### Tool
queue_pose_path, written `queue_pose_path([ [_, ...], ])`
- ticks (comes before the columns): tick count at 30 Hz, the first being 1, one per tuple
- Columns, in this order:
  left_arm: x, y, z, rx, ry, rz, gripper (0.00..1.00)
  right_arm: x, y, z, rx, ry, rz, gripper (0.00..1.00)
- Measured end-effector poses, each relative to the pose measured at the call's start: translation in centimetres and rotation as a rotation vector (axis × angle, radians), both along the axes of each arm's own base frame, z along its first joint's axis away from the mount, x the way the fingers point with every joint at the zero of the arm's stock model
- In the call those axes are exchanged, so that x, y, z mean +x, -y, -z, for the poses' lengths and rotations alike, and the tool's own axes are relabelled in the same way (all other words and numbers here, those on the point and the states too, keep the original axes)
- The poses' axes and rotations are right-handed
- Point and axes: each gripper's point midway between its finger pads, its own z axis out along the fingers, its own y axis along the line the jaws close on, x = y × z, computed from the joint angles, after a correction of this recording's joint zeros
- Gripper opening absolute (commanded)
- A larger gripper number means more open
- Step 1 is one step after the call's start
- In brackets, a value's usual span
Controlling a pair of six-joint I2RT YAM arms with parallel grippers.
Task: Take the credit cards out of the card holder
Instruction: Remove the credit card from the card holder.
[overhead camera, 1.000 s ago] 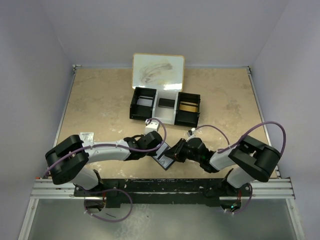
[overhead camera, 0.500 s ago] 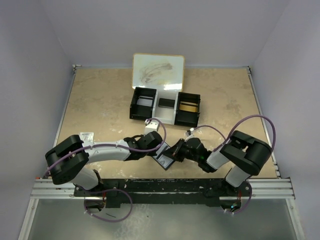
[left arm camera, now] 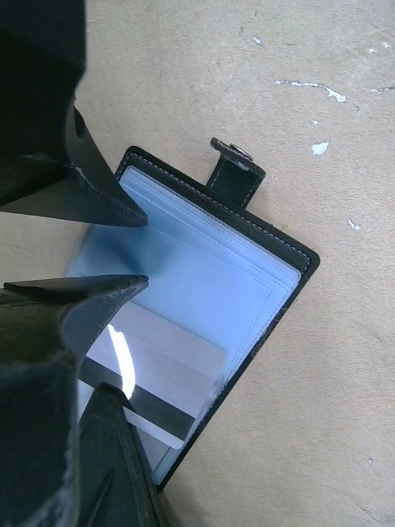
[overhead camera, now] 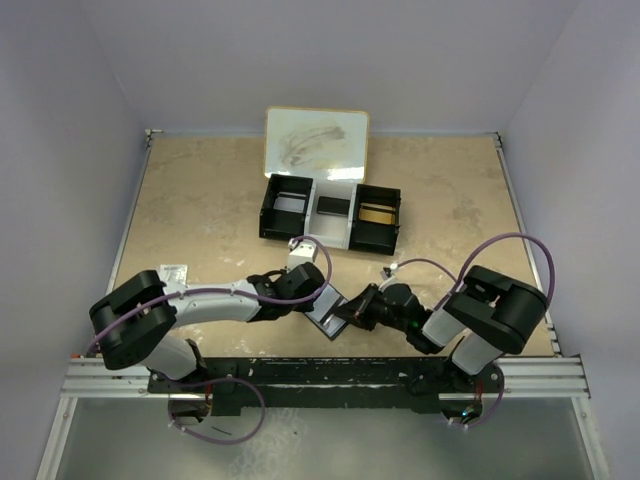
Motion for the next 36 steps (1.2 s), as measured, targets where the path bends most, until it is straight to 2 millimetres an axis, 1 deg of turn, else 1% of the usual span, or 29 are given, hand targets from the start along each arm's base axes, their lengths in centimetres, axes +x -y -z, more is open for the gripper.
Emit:
queue_pose_path([
  [2,-0.1,0.0,-0.2,0.000,0.001,0.004,0.35,0.0,0.0,-0.1,0.012,0.001,0.004,0.05],
  [4,-0.4,-0.2,-0.4,0.007,-0.002,0.010,0.36,0.0,0.0,0.0,0.011,0.000,0.006,0.06],
  [6,-0.7,0.0,-1.0,-0.004,0.004,0.020,0.37,0.1,0.0,0.0,0.008,-0.001,0.008,0.07],
  [10,-0.7,1.8,-3.2,-0.091,0.035,0.049,0.37,0.0,0.1,0.0,0.002,-0.005,0.009,0.08],
  [13,-0.8,3.1,-3.9,-0.146,0.039,0.073,0.35,0.0,0.1,0.0,0.000,-0.006,0.011,0.09],
  [14,-0.8,3.2,-3.7,-0.148,0.037,0.075,0.33,0.0,0.1,0.0,0.000,-0.006,0.011,0.09],
  [16,-0.9,3.2,-2.7,-0.122,0.026,0.076,0.29,0.0,0.1,0.0,0.001,-0.006,0.011,0.10],
  [19,-1.3,2.2,-0.1,-0.025,-0.009,0.070,0.26,0.0,0.1,-0.1,0.001,-0.006,0.010,0.10],
  [24,-1.0,2.1,0.0,-0.004,0.013,0.057,0.18,0.0,0.2,-0.1,-0.002,-0.006,0.010,0.14],
  [26,-0.9,2.0,0.0,0.000,0.015,0.054,0.17,0.0,0.2,-0.1,-0.002,-0.005,0.009,0.17],
  [29,-0.9,1.9,0.0,0.004,0.016,0.052,0.15,0.0,0.2,-0.3,-0.002,-0.003,0.008,0.24],
  [33,-0.9,1.9,0.1,0.008,0.017,0.051,0.13,0.5,-0.4,-0.6,-0.010,0.003,0.002,0.25],
  [36,-0.9,1.8,0.1,0.009,0.016,0.051,0.12,1.0,-0.7,-0.7,-0.019,0.009,0.006,0.24],
])
